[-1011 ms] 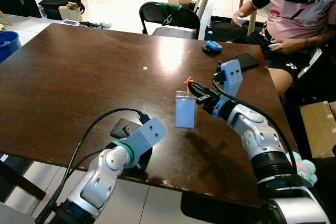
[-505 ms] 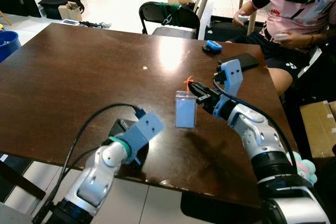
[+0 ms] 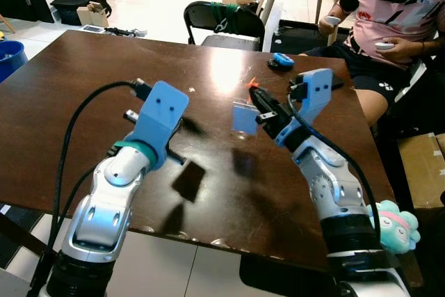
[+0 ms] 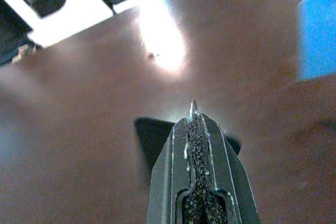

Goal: Hang keys on a hook

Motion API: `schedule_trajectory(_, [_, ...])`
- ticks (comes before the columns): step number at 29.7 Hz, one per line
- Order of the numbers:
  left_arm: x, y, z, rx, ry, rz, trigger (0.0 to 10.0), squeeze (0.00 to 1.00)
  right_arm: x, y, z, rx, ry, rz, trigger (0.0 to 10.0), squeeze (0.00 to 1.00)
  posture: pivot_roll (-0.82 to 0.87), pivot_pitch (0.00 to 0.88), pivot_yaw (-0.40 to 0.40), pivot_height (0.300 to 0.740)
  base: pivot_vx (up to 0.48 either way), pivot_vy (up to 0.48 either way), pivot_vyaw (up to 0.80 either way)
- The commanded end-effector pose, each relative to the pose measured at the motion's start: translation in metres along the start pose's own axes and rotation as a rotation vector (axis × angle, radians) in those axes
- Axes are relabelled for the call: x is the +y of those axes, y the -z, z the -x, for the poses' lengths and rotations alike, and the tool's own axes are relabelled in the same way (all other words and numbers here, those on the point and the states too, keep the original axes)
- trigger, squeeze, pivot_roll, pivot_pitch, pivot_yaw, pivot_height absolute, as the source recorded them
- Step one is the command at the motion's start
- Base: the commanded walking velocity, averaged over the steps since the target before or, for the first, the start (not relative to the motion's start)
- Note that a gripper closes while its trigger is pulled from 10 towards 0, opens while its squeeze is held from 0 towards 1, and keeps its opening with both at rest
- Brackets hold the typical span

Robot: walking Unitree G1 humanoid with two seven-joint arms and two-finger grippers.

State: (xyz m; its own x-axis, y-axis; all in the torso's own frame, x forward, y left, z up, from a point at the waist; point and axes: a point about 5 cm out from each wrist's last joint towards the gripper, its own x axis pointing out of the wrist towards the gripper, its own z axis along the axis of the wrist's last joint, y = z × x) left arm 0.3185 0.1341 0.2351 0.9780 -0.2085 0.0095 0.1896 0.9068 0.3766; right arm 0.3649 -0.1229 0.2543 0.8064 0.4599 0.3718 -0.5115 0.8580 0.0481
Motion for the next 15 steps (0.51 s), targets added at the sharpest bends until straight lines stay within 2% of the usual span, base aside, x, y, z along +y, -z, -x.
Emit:
schedule_trajectory(1, [0.010,0.004,0.000,-0.020,-0.085,0.053,10.0,0.00,0.004,-0.002,0.004,-0.038,0.018,-0.003,10.0,0.00,0.11,0.107,0.092,0.740,0.000,0.000,0.00])
schedule_trajectory(2, [0.010,0.004,0.000,-0.020,-0.085,0.053,10.0,0.00,0.004,-0.002,0.004,-0.038,0.018,-0.003,10.0,0.00,0.11,0.107,0.092,0.740,0.000,0.000,0.00])
schedule_trajectory(4, [0.017,-0.005,0.000,-0.080,-0.156,0.112,10.0,0.00,0.003,-0.004,0.004,-0.062,0.046,-0.011,10.0,0.00,0.11,0.102,0.086,0.740,0.000,0.000,0.00])
schedule_trajectory(9, [0.020,-0.010,0.002,-0.112,-0.193,0.131,10.0,0.00,0.001,-0.005,0.005,-0.070,0.070,-0.012,10.0,0.00,0.10,0.098,0.081,0.740,0.000,0.000,0.00])
schedule_trajectory(11, [0.023,-0.009,0.003,-0.118,-0.217,0.101,10.0,0.00,0.000,-0.006,0.005,-0.076,0.080,-0.004,10.0,0.00,0.10,0.095,0.078,0.740,0.000,0.000,0.00])
schedule_trajectory(12, [0.026,-0.008,0.005,-0.124,-0.242,0.053,10.0,0.00,-0.001,-0.005,0.006,-0.087,0.098,0.014,10.0,0.00,0.11,0.088,0.075,0.740,0.000,0.000,0.00])
schedule_trajectory(15, [0.028,-0.008,0.005,-0.125,-0.254,0.032,10.0,0.00,-0.002,-0.004,0.008,-0.091,0.106,0.053,10.0,0.00,0.11,0.082,0.072,0.740,0.000,0.000,0.00])
